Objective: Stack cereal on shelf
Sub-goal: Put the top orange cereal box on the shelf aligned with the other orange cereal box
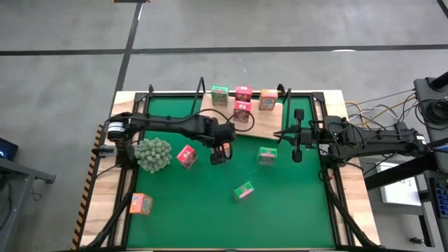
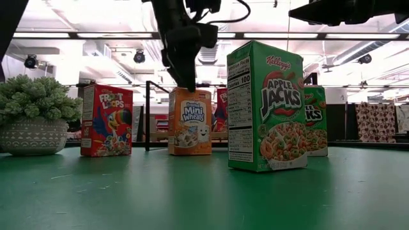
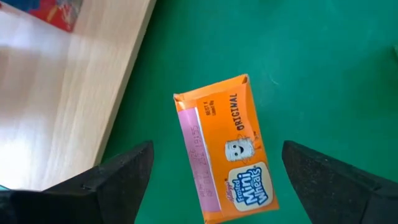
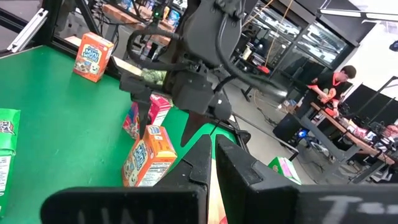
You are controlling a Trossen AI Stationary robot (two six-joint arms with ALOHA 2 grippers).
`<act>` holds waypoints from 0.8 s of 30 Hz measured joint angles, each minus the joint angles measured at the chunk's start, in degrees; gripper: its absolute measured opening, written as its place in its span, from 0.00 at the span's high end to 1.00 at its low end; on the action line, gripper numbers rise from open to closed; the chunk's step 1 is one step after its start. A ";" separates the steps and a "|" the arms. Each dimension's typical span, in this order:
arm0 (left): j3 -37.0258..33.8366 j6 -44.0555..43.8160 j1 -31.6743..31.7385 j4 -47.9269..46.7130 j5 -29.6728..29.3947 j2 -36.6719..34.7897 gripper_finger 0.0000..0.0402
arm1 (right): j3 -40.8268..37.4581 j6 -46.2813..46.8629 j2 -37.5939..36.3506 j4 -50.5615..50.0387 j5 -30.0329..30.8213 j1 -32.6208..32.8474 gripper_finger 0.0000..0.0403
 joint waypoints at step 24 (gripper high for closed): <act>-0.07 -0.51 -0.02 -0.44 -0.03 1.96 0.52 | 0.00 0.36 0.00 -0.02 0.02 0.01 0.97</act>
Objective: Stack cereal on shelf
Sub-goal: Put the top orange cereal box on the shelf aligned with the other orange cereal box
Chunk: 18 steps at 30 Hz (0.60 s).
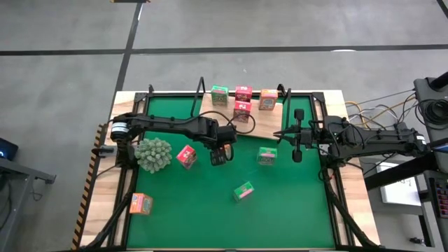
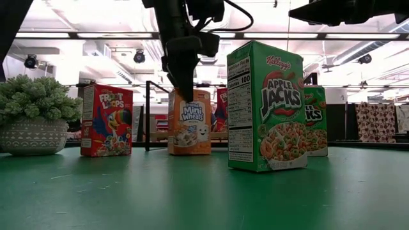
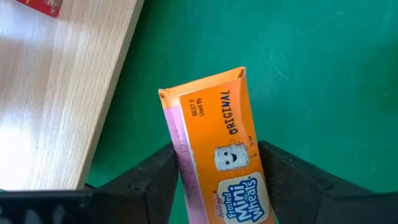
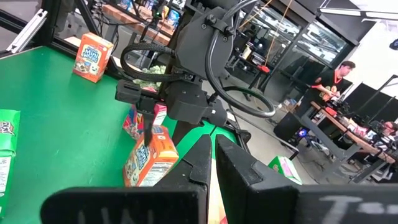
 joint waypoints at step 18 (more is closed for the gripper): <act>8.59 7.44 0.22 0.48 -0.57 -0.46 0.60 | 0.00 1.50 0.02 -0.42 -0.03 -0.01 0.97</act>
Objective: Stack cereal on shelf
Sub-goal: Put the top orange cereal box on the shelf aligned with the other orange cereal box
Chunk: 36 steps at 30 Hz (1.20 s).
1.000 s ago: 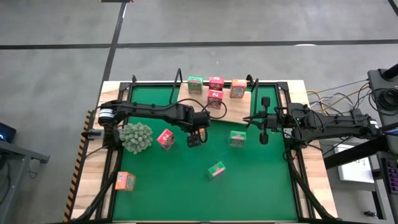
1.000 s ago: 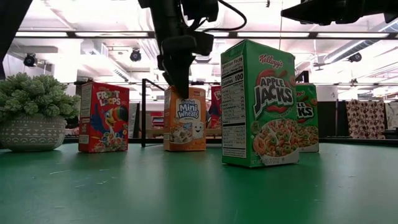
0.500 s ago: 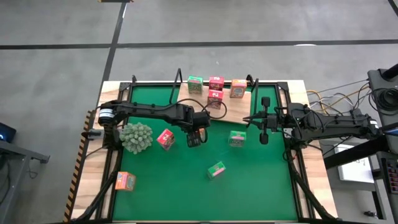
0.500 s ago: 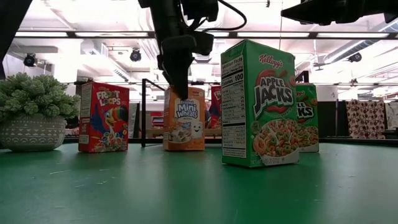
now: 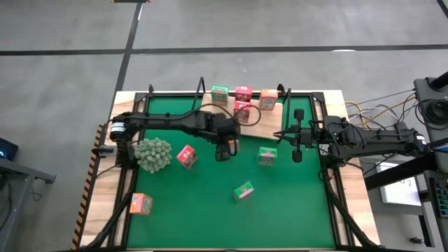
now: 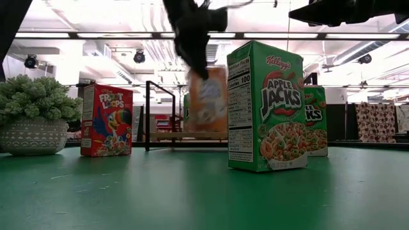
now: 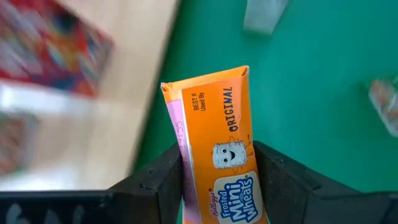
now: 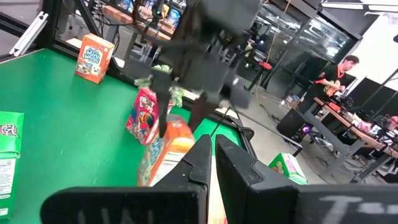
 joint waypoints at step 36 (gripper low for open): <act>22.43 15.17 6.26 21.08 -2.62 19.64 0.60 | 0.00 -0.50 -0.02 -0.83 0.00 0.00 0.97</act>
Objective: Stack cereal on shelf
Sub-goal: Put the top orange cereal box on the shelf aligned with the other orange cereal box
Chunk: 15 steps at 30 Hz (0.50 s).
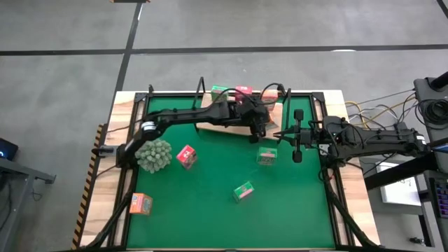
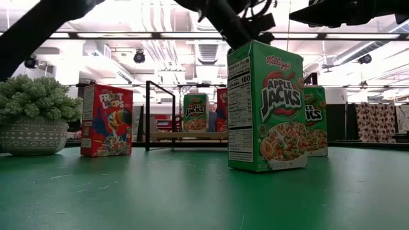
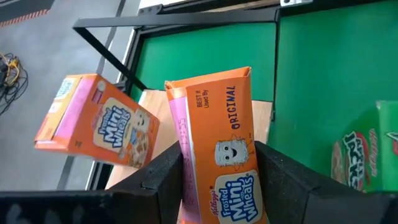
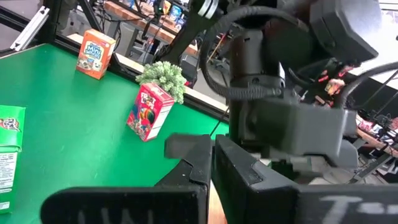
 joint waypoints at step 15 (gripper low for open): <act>5.48 -0.03 2.18 -3.73 0.02 4.80 0.60 | 0.00 -0.15 0.00 -0.15 0.00 0.01 0.97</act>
